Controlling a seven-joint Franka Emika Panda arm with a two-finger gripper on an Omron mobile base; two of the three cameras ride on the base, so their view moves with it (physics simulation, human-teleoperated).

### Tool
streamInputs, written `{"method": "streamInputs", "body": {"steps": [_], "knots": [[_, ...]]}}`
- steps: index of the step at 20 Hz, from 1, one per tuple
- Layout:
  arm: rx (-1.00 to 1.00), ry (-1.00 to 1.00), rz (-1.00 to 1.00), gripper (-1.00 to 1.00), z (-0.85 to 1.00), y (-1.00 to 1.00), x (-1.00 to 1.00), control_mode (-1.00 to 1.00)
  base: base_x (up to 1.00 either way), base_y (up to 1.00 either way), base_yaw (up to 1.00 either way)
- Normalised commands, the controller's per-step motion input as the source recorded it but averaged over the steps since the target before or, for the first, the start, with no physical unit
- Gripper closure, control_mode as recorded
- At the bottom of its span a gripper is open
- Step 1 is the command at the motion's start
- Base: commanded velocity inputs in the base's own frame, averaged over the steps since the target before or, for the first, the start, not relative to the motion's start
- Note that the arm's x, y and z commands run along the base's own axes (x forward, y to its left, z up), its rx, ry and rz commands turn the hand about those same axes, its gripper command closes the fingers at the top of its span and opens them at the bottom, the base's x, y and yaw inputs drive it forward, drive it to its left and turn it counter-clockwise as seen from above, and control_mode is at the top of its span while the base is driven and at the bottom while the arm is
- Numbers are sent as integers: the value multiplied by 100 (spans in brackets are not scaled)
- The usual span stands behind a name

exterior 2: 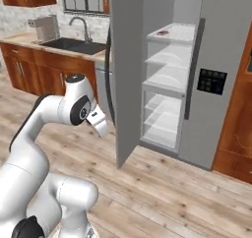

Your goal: Take the cheese, steak, and broccoli from the fridge and place them on the plate on the dining counter to create an appetizer plate.

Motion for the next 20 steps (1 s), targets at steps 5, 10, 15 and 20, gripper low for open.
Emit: {"method": "streamInputs", "body": {"steps": [5, 10, 15, 20], "knots": [[0, 0, 0, -100, 0, 0, 0, 100, 100, -41, -6], [0, 0, 0, -100, 0, 0, 0, 100, 100, -11, -5], [0, 0, 0, -100, 0, 0, 0, 100, 100, 0, -1], [0, 0, 0, -100, 0, 0, 0, 100, 100, 0, 0]]}}
